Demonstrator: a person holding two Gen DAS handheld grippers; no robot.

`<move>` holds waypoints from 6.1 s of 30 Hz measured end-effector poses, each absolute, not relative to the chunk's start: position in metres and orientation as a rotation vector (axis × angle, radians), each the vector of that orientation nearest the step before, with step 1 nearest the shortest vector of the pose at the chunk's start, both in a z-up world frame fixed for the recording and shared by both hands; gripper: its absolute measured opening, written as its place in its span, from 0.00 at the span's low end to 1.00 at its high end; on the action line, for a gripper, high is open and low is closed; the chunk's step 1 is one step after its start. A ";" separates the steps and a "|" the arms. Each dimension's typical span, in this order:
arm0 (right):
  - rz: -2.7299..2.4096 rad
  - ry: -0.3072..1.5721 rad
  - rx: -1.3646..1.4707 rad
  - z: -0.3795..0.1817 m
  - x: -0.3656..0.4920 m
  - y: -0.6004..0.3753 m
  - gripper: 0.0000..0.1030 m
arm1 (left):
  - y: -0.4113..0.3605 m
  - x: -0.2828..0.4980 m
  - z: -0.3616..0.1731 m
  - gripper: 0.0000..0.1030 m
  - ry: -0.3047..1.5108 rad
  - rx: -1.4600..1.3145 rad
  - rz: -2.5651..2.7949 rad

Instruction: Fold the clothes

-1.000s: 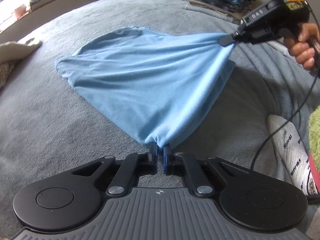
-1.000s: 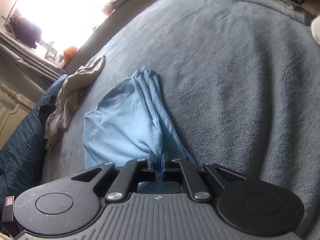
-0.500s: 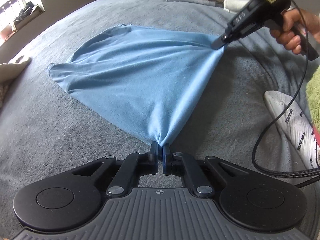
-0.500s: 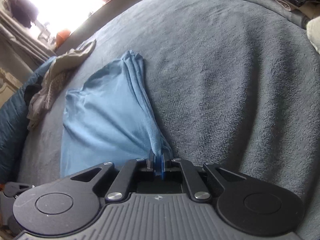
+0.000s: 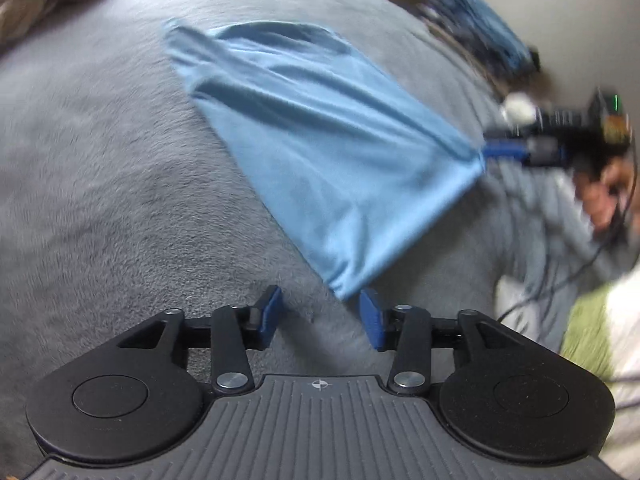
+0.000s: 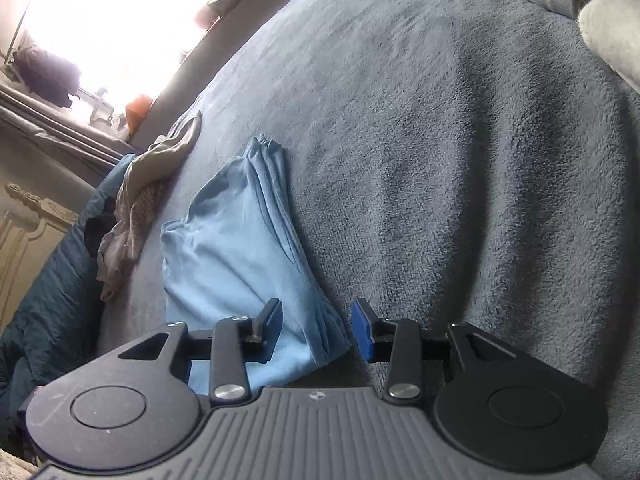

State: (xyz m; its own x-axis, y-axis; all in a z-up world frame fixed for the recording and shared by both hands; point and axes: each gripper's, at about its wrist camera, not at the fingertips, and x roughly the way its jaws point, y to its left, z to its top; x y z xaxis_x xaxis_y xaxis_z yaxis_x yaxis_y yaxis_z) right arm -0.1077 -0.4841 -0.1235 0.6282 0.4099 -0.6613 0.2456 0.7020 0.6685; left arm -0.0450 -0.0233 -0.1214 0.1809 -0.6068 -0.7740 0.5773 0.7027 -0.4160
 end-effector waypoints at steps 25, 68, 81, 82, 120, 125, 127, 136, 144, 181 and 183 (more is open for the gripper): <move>0.185 1.056 0.955 -0.166 -0.079 -0.490 0.14 | -0.016 -0.015 -0.179 0.13 1.367 -0.599 -0.788; 0.185 1.147 0.712 -0.138 -0.117 -0.420 0.26 | 0.040 -0.050 -0.145 0.24 1.230 -0.305 -0.694; 0.106 0.975 0.590 -0.098 -0.123 -0.422 0.37 | 0.061 -0.057 -0.136 0.34 1.219 -0.332 -0.573; 0.102 0.958 0.584 -0.094 -0.123 -0.422 0.36 | 0.062 -0.057 -0.135 0.34 1.214 -0.335 -0.562; 0.303 0.919 0.029 -0.100 -0.089 -0.306 0.33 | -0.014 -0.052 -0.121 0.37 1.009 0.097 -0.628; 0.286 0.946 0.021 -0.112 -0.091 -0.309 0.32 | -0.016 -0.051 -0.123 0.37 1.017 0.104 -0.623; 0.286 0.948 0.010 -0.112 -0.092 -0.308 0.32 | -0.016 -0.052 -0.124 0.37 1.017 0.108 -0.621; 0.281 0.952 0.007 -0.114 -0.090 -0.307 0.32 | -0.017 -0.052 -0.124 0.37 1.021 0.110 -0.611; 0.277 0.957 0.031 -0.116 -0.089 -0.311 0.32 | -0.017 -0.052 -0.124 0.37 1.026 0.110 -0.603; 0.382 0.774 0.034 -0.065 -0.056 -0.304 0.32 | -0.009 -0.055 -0.127 0.40 1.028 0.108 -0.639; 0.434 0.774 0.007 -0.062 -0.033 -0.286 0.32 | -0.008 -0.055 -0.128 0.40 1.031 0.105 -0.644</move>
